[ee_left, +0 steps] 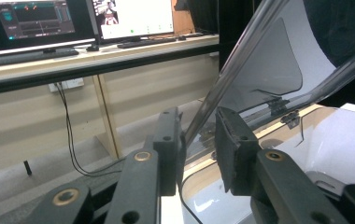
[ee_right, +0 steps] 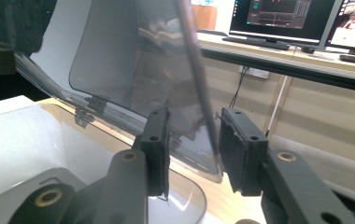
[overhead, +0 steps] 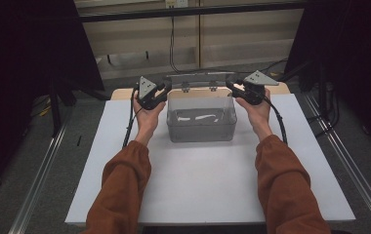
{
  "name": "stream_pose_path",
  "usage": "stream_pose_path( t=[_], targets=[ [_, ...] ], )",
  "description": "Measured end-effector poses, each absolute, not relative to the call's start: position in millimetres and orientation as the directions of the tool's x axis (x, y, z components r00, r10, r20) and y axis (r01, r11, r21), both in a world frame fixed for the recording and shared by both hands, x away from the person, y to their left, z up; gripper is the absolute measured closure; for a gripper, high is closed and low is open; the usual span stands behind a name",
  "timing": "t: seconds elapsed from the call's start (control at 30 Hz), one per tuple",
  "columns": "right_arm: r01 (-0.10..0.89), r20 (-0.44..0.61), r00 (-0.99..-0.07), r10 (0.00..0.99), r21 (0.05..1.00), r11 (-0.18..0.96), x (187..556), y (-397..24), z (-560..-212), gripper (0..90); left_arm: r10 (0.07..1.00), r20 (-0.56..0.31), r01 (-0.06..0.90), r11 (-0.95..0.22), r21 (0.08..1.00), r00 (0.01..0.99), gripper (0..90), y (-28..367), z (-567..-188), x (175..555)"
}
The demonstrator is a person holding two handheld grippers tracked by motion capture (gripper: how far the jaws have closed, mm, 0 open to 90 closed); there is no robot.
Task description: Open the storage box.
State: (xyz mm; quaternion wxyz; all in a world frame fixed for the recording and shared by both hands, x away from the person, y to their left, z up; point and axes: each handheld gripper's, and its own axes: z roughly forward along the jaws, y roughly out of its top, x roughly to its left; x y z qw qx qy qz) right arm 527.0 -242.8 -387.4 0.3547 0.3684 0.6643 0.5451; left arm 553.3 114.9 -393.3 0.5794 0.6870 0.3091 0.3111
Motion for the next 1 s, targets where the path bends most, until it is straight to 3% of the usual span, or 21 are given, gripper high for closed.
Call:
stream_pose_path(
  t=[0.17,0.37,0.63,1.0],
  targets=[
    [0.100,-0.063,-0.475,0.878,0.987,0.125,530.4,-241.9,-387.2,63.5,0.788,0.041,0.088,-0.120,0.989,0.614,73.6,115.8,-399.2,559.5],
    [0.108,-0.046,-0.479,0.876,0.988,0.110,534.8,-242.5,-385.5,64.1,0.785,0.039,0.102,-0.130,0.986,0.618,68.6,110.6,-401.4,568.1],
    [0.137,-0.023,-0.492,0.871,0.985,0.104,543.8,-244.3,-379.7,65.0,0.777,0.072,0.118,-0.185,0.976,0.625,68.8,108.8,-401.0,576.0],
    [0.158,0.014,-0.487,0.873,0.985,0.072,555.5,-248.3,-390.1,63.0,0.796,0.023,0.151,-0.143,0.978,0.604,74.5,107.1,-401.7,583.2]
  ],
)
